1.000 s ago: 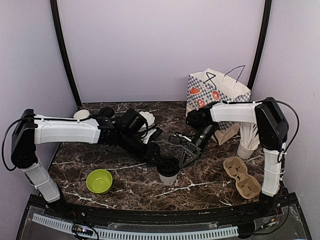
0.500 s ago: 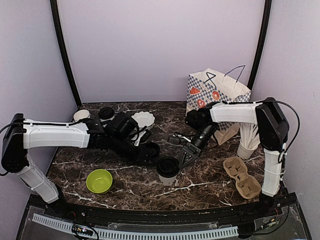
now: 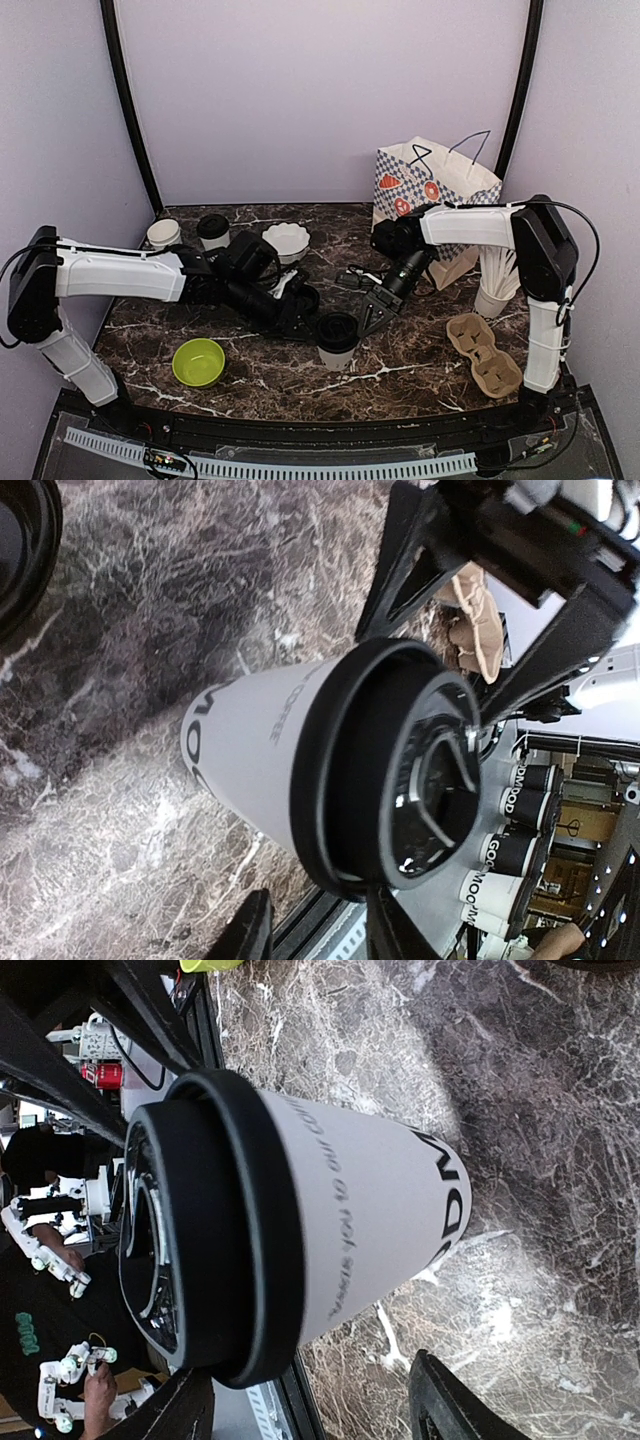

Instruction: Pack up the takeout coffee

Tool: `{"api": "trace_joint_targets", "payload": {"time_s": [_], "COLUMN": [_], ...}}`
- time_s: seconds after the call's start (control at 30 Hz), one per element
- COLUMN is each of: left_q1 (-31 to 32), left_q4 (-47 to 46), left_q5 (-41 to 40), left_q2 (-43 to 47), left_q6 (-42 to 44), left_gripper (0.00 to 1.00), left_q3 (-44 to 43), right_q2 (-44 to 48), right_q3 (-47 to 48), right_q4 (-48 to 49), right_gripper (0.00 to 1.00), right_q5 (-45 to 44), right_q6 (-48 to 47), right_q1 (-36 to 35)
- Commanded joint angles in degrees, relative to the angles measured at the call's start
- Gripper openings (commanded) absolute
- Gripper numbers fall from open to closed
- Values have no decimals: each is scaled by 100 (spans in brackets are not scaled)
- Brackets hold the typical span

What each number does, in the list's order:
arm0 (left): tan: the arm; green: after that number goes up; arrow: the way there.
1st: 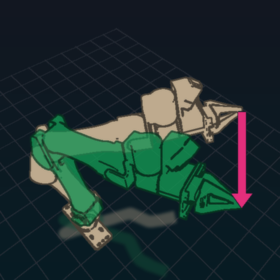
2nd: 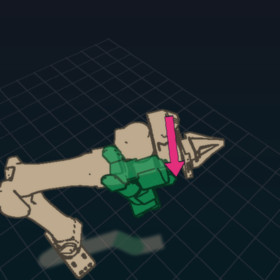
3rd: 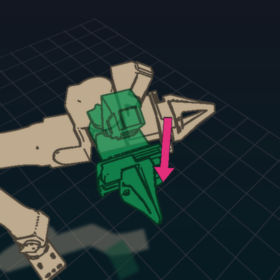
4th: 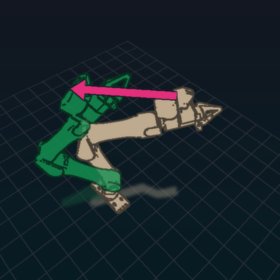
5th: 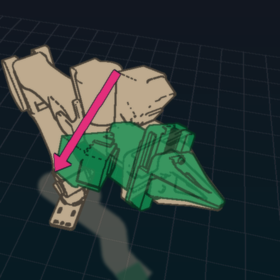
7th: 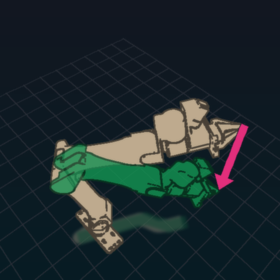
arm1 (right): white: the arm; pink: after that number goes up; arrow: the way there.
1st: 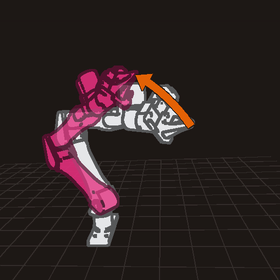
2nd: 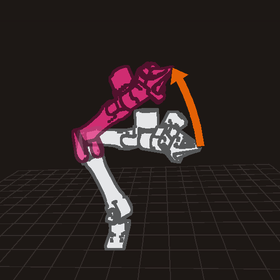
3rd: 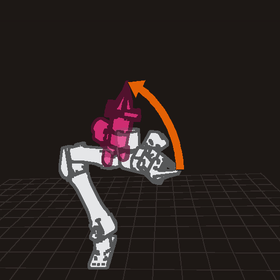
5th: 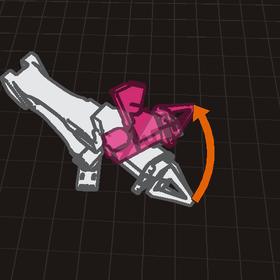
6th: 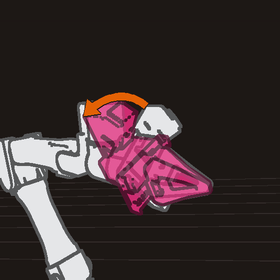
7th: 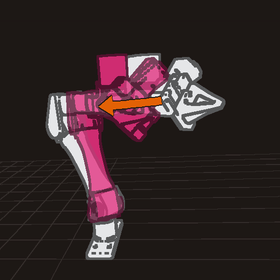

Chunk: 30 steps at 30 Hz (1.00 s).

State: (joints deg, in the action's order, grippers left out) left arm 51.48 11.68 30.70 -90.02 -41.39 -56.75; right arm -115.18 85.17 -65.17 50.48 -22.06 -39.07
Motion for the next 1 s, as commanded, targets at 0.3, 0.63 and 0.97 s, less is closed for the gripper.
{"api": "trace_joint_targets", "payload": {"time_s": [0.3, 0.63, 0.97], "left_q1": [10, 65, 68], "left_q4": [1207, 1209, 1885], "left_q5": [-792, -1046, -598], "left_q2": [-827, -510, -171], "left_q6": [442, 1241, 2752], "left_gripper": [29, 29, 42], "left_q3": [-110, -665, -2791], "right_q2": [-155, 237, 990], "right_q3": [-89, 315, 1187], "right_q4": [322, 19, -1044], "right_gripper": [66, 67, 78], "right_q5": [-361, -695, -636], "right_q6": [146, -101, -851], "right_q1": [-48, -35, 30]}}
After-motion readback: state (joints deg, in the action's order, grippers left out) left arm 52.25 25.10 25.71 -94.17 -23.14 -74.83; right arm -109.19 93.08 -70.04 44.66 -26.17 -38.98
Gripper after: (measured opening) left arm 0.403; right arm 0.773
